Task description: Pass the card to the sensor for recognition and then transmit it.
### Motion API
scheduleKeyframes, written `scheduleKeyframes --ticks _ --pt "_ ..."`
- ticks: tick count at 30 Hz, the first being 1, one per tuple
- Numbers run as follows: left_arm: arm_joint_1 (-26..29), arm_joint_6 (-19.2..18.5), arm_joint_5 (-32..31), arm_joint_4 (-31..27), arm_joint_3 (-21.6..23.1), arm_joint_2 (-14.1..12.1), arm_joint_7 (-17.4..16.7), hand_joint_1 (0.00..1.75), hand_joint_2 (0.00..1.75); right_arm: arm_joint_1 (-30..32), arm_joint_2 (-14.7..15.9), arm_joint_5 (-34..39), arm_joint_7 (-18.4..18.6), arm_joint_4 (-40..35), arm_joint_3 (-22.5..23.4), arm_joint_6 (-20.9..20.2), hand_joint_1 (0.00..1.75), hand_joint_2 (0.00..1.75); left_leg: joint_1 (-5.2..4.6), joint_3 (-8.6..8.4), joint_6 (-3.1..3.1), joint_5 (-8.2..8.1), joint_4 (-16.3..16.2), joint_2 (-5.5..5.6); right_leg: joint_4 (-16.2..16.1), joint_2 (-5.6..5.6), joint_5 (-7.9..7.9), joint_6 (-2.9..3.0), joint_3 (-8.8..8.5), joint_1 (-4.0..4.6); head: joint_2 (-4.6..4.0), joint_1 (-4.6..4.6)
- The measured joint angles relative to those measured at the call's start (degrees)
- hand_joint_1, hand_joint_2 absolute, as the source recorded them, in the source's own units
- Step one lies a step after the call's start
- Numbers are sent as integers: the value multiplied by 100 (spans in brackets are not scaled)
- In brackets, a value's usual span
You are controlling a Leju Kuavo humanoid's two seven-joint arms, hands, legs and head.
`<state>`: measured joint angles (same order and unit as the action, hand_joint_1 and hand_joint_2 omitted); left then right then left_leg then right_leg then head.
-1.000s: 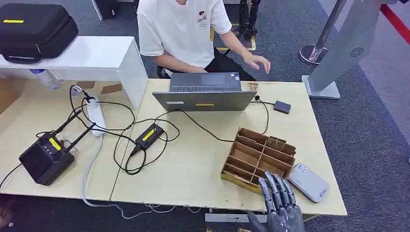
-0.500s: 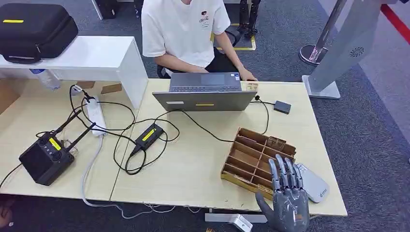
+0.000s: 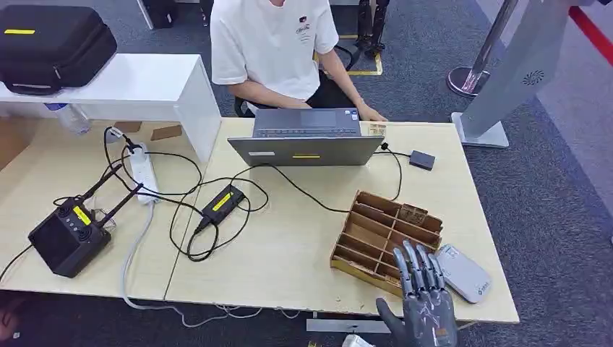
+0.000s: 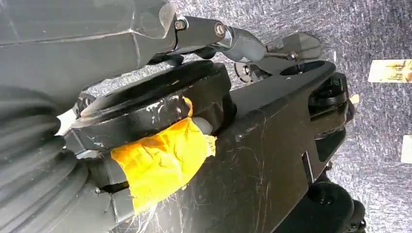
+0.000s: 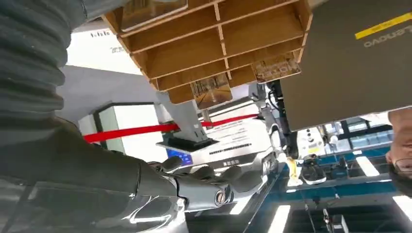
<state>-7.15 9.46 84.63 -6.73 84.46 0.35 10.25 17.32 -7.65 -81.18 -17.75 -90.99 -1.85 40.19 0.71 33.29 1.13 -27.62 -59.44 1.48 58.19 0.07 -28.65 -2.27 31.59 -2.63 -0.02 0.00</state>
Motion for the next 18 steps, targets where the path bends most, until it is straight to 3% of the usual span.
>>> scheduleKeyframes --ticks 6,12,18 --pt "0 0 17 0 2 -2 2 0 175 55 -493 41 -860 233 702 0 0 175 0 0 0 0 1 -2 0 0 0 0 -1 0 0 0" --pt "-1 0 13 0 4 -2 2 0 175 -91 -793 -83 -1005 654 1335 0 0 175 0 0 0 0 1 -2 0 1 0 0 -2 -1 2 0" --pt "-2 -2 4 0 11 -2 2 0 175 -305 -898 -229 -1012 999 1791 0 0 175 -1 0 0 0 0 -2 0 1 1 0 -1 -1 0 0"
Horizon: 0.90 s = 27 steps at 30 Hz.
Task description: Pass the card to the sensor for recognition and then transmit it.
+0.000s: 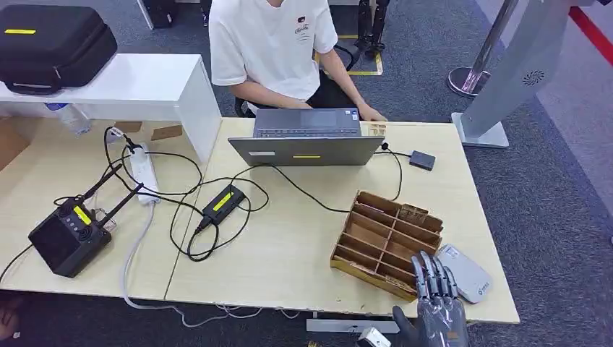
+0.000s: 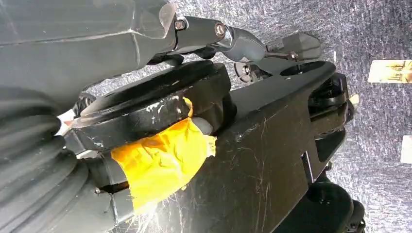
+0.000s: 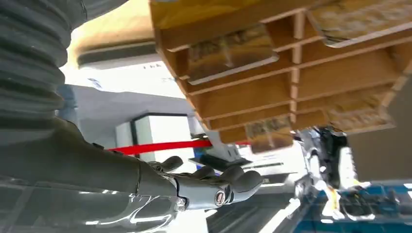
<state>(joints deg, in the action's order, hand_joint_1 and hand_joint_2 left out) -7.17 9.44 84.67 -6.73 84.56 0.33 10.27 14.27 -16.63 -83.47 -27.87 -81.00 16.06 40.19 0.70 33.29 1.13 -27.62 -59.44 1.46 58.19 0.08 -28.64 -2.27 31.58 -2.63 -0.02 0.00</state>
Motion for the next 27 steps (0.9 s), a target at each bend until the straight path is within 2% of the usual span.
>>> scheduleKeyframes --ticks 8,10,19,24,27 --pt "0 0 0 0 0 0 0 0 175 -51 -7 -16 5 79 90 0 0 175 0 0 0 0 0 0 0 1 0 0 0 0 2 0" --pt "-2 0 9 0 13 0 0 0 175 -198 -13 -11 -9 306 396 0 0 175 0 0 0 0 0 0 0 0 0 0 1 0 0 0" --pt "-10 0 11 0 79 0 0 0 175 -300 -114 94 -323 453 709 0 0 175 0 1 0 0 0 1 0 0 0 0 0 0 2 0" --pt "-11 0 11 0 85 0 -2 0 175 -314 -212 293 -625 422 754 2 0 175 0 0 0 0 0 1 1 0 0 0 0 1 2 2" --pt "-11 0 13 0 87 0 0 0 175 -311 -234 360 -653 363 744 0 0 175 1 0 0 0 0 1 1 0 0 0 0 1 2 0"
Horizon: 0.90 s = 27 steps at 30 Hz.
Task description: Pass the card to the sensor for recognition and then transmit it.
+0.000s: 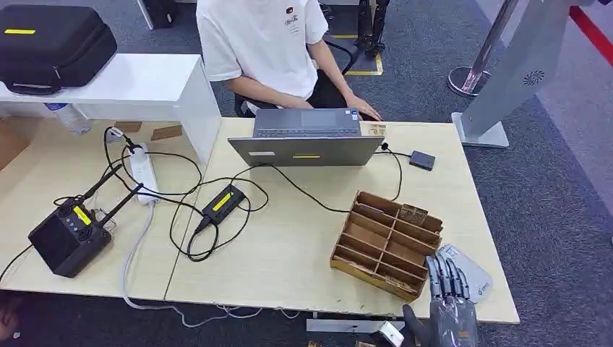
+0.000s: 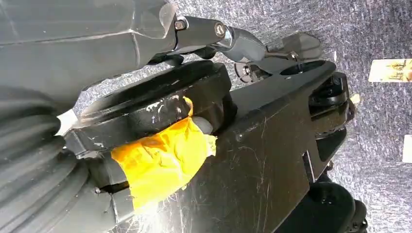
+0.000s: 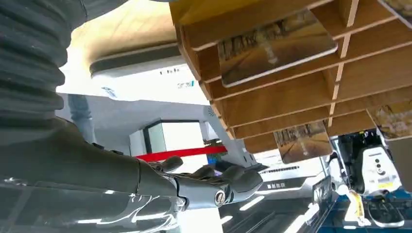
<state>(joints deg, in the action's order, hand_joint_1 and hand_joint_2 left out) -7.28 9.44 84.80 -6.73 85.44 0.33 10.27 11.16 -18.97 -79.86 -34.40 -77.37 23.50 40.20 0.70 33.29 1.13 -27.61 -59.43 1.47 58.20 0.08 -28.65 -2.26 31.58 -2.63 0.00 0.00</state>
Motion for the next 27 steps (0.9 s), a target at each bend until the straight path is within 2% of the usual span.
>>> scheduleKeyframes --ticks 27 --pt "-12 0 0 2 70 0 -4 0 175 -45 0 -87 136 243 -245 0 0 175 0 0 0 0 0 1 0 0 0 0 0 0 0 0"
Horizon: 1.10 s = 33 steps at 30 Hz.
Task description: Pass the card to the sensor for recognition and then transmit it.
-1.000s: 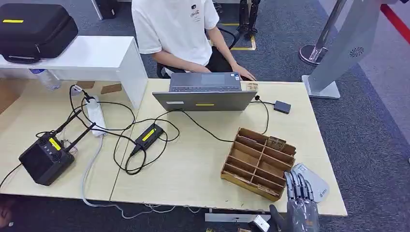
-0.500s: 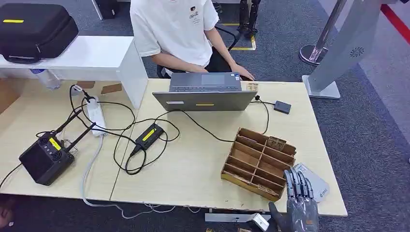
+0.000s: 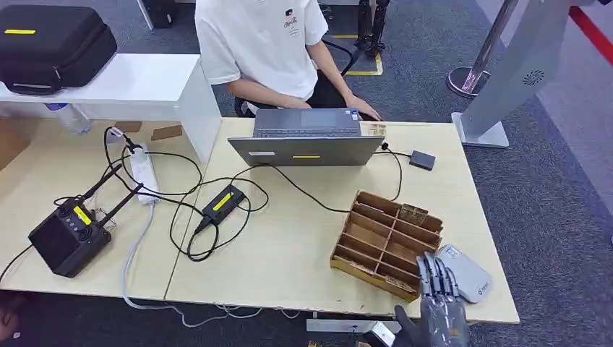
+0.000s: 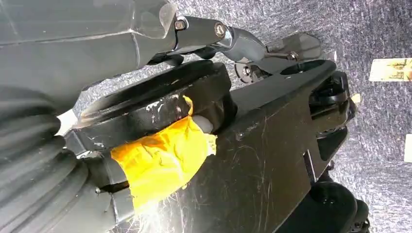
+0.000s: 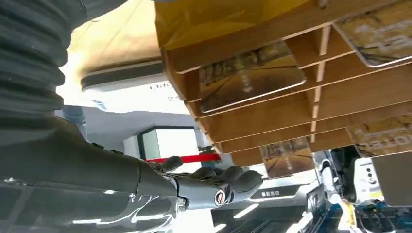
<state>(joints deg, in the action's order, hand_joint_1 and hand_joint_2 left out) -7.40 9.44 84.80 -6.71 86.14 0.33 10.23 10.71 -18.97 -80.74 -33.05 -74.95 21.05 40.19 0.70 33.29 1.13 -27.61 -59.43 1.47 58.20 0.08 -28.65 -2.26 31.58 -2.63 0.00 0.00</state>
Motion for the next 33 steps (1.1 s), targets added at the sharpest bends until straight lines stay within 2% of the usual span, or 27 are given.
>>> scheduleKeyframes --ticks 10,11,15,18,22,33 --pt "-3 0 0 0 17 0 0 0 175 -19 0 15 98 2 -313 0 0 175 0 0 1 1 0 0 1 0 0 0 0 0 0 2" --pt "-3 0 0 0 17 0 0 0 175 -22 0 15 98 4 -328 0 175 175 0 0 1 1 0 0 1 0 0 0 0 0 0 0" --pt "-3 0 0 0 20 0 0 0 175 -31 0 -22 151 33 -376 0 175 175 0 -1 1 1 0 0 0 0 0 0 1 0 0 0" --pt "-3 2 7 0 20 0 0 0 175 -29 50 259 72 103 -384 0 175 175 0 0 1 1 0 1 0 -1 0 0 -1 0 -2 2" --pt "-4 0 7 0 20 0 0 0 175 -12 28 37 162 144 -441 0 175 175 0 -1 2 2 0 0 0 2 0 0 1 0 0 2" --pt "-2 11 35 0 20 0 20 0 175 -16 28 144 103 166 -481 13 175 175 0 -2 2 2 0 1 0 0 0 0 -2 0 0 2"
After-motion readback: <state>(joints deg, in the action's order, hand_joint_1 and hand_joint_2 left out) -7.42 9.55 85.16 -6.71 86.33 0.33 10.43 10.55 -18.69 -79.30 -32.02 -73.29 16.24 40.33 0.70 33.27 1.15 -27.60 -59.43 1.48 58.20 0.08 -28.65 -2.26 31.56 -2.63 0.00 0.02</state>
